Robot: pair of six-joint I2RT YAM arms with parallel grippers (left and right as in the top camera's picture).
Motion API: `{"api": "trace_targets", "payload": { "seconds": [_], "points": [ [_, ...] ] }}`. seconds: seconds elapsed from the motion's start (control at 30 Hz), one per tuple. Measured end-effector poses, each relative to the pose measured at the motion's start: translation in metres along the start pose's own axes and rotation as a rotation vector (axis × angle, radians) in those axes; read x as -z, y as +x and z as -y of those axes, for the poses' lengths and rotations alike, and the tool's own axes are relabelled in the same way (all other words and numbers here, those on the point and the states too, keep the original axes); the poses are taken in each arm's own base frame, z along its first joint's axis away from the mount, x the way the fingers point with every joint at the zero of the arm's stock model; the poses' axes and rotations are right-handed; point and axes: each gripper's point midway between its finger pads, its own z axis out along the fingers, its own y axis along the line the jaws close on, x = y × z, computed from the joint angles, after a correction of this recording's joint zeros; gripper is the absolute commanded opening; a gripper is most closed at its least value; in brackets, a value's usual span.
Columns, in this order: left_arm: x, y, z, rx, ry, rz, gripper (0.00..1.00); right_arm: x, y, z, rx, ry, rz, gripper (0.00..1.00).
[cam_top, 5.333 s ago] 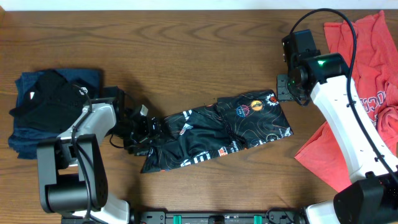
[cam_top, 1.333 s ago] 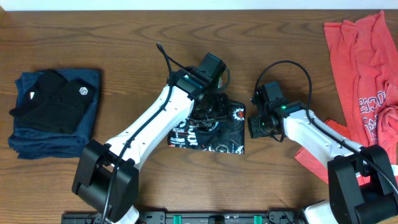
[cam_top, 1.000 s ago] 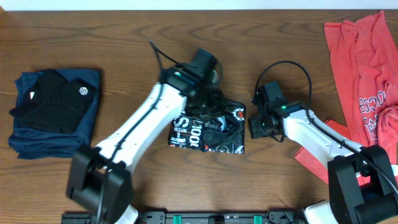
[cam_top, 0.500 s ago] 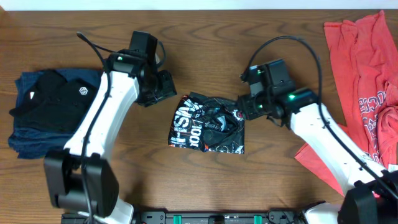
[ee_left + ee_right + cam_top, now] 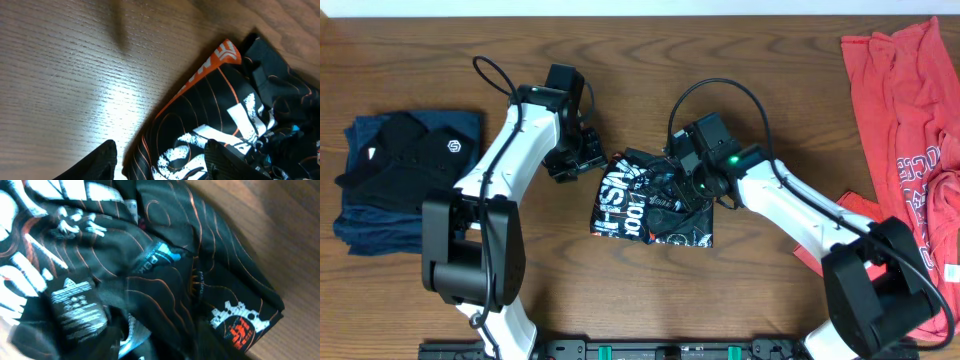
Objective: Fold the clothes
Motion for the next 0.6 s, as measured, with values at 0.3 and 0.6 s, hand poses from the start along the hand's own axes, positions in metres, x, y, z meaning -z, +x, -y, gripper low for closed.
{"api": "trace_targets", "payload": {
  "seconds": [0.3, 0.6],
  "points": [
    [-0.005, 0.001, -0.001, -0.006, -0.008, -0.013, 0.61, 0.008, 0.005, 0.062, -0.283, 0.345, 0.023, 0.02],
    [-0.005, 0.001, -0.001, -0.012, -0.008, -0.015, 0.62, 0.020, 0.012, 0.103, -0.486, 0.460, 0.059, 0.46]
  ]
}}
